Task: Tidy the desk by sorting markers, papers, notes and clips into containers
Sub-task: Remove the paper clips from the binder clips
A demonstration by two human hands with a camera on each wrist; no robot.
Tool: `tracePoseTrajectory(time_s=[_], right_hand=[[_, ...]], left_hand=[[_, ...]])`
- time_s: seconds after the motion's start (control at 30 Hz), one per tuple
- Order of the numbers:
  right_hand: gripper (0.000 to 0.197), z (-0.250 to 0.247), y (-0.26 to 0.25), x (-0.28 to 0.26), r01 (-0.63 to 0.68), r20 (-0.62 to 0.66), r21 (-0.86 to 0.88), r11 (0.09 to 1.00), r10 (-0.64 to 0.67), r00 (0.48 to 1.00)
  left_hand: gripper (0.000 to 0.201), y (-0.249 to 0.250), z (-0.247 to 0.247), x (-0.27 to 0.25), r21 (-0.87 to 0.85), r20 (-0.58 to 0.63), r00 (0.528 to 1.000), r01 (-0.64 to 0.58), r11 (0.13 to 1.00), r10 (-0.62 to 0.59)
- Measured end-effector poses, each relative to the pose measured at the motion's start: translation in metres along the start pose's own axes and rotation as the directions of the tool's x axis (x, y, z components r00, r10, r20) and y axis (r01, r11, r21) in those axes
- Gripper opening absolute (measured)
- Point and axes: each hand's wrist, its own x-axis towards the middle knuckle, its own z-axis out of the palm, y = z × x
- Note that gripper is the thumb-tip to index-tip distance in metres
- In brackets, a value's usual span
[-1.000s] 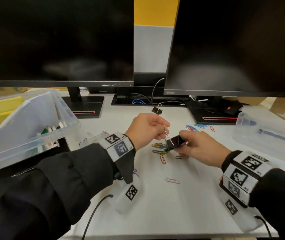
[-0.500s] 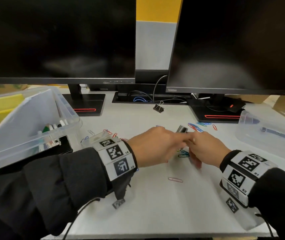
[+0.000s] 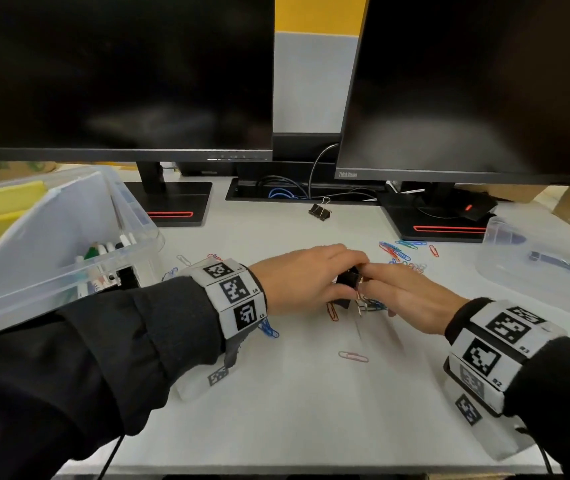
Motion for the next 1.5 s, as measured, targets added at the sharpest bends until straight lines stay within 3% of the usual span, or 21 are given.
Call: tracePoseTrajectory(time_s=[0.13, 0.23, 0.43, 0.53, 0.6, 0.7, 0.77, 0.93, 1.07, 1.2, 1.4, 1.5], right_hand=[[0.035, 0.002, 0.002, 0.001, 0.053, 0.021, -0.053, 0.997, -0.052, 0.998], [0.014, 0.006, 0.003, 0.006, 0.037, -0.061, -0.139, 0.99, -0.046, 0.997], [0.025, 0.009, 0.0, 0.02, 0.008, -0.161, -0.237, 0.972, -0.047, 0.986], [0.025, 0.01, -0.001, 0.023, 0.011, -0.227, -0.211, 0.977, -0.06, 0.972], [0.027, 0.008, -0.002, 0.022, 0.016, -0.33, -0.157, 0.987, -0.068, 0.941], [0.03, 0.005, -0.002, 0.022, 0.025, -0.524, -0.154, 0.988, -0.103, 0.845], [0.033, 0.004, -0.002, 0.022, 0.032, -0.592, -0.12, 0.992, -0.097, 0.8], [0.031, 0.004, -0.004, 0.02, 0.067, -0.603, -0.009, 0.998, -0.059, 0.796], [0.042, 0.004, -0.007, 0.022, 0.054, -0.603, 0.078, 0.995, 0.004, 0.798], [0.042, 0.004, -0.007, 0.026, 0.0, -0.636, 0.019, 1.0, 0.012, 0.771], [0.036, 0.006, -0.001, 0.03, -0.053, -0.554, 0.081, 0.995, 0.089, 0.828], [0.035, 0.007, -0.002, 0.03, -0.052, -0.511, 0.099, 0.994, 0.096, 0.854]], left_hand=[[0.04, 0.0, -0.001, -0.002, -0.075, -0.02, 0.999, 0.038, 0.996, -0.04], [0.04, 0.0, 0.0, -0.004, -0.049, -0.058, 0.997, 0.045, 0.998, -0.048], [0.039, -0.007, -0.002, 0.0, -0.139, -0.133, 0.967, 0.199, 0.97, -0.217], [0.04, -0.013, -0.002, 0.008, -0.061, -0.11, 0.959, 0.254, 0.965, -0.26], [0.045, -0.019, -0.003, 0.012, 0.015, -0.152, 0.936, 0.323, 0.946, -0.317], [0.053, -0.026, -0.006, 0.022, 0.046, -0.217, 0.877, 0.448, 0.893, -0.429], [0.056, -0.032, -0.004, 0.031, 0.094, -0.199, 0.874, 0.467, 0.879, -0.443], [0.059, -0.049, 0.005, 0.064, 0.143, -0.127, 0.893, 0.447, 0.883, -0.431], [0.059, -0.061, 0.008, 0.088, 0.121, -0.182, 0.883, 0.457, 0.881, -0.432], [0.068, -0.077, 0.003, 0.105, 0.066, -0.17, 0.883, 0.453, 0.889, -0.437], [0.086, -0.093, 0.003, 0.117, 0.101, -0.022, 0.904, 0.426, 0.899, -0.426], [0.081, -0.094, 0.002, 0.119, 0.143, 0.036, 0.906, 0.413, 0.9, -0.422]])
